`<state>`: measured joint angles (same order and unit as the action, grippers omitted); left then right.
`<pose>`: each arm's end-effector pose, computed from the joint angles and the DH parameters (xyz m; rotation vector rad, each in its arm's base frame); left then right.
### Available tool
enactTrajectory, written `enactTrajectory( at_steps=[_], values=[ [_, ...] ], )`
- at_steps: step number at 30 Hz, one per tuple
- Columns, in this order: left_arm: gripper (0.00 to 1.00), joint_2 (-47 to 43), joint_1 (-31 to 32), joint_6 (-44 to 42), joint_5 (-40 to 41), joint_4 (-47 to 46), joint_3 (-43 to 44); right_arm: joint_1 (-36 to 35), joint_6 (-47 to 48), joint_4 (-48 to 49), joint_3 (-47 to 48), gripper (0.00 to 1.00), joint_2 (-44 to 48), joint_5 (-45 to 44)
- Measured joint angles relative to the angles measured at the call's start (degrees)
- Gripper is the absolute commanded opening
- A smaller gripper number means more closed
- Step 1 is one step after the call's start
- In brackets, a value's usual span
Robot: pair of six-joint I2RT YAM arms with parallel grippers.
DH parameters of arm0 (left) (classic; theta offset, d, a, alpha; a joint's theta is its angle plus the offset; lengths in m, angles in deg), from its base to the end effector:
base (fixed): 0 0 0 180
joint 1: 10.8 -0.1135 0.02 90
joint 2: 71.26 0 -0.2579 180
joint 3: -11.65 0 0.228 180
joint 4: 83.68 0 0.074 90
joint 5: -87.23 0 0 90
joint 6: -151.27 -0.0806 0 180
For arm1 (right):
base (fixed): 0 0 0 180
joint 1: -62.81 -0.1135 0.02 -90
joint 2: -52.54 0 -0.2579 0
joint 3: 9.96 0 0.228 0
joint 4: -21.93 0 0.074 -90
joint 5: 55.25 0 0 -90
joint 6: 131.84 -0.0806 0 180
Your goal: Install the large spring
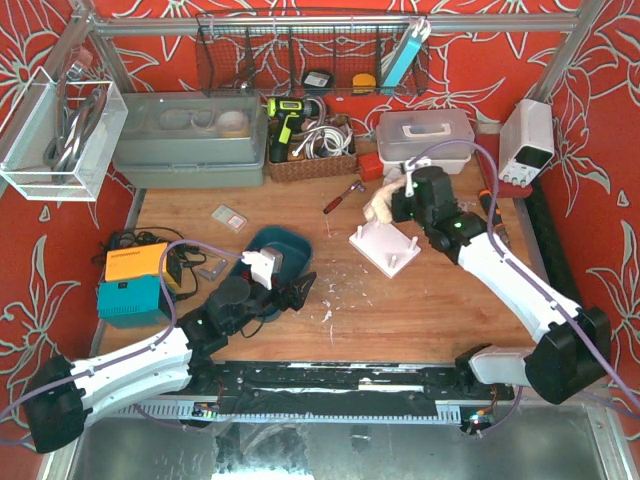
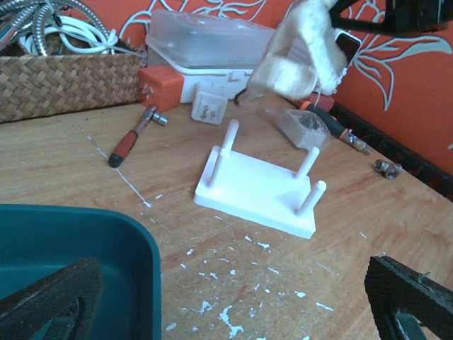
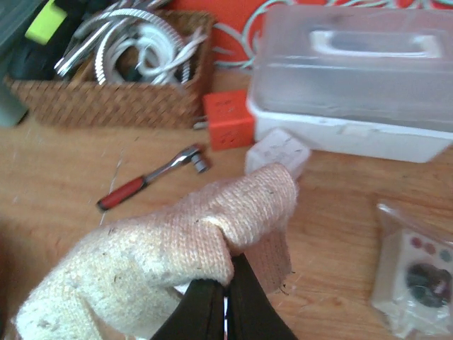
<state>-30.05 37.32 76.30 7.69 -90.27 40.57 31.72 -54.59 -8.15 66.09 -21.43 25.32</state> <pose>0.1453 -0.1401 0.2197 0.3508 1.6778 -0.6764 0.2742 0.1499 0.2976 -0.2279 2.0536 0.3050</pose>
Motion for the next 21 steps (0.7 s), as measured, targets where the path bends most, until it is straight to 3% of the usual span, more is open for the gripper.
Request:
enactTrajectory(
  at_steps=[9, 21],
  values=[
    [1.00, 0.2, 0.0, 0.3, 0.0, 0.0, 0.0, 12.7, -4.0, 3.9, -0.8, 0.00, -0.3, -0.6],
    [1.00, 2.8, 0.0, 0.4, 0.1, 0.0, 0.0, 18.7, -5.2, 6.7, 1.1, 0.00, -17.0, -2.6]
  ],
)
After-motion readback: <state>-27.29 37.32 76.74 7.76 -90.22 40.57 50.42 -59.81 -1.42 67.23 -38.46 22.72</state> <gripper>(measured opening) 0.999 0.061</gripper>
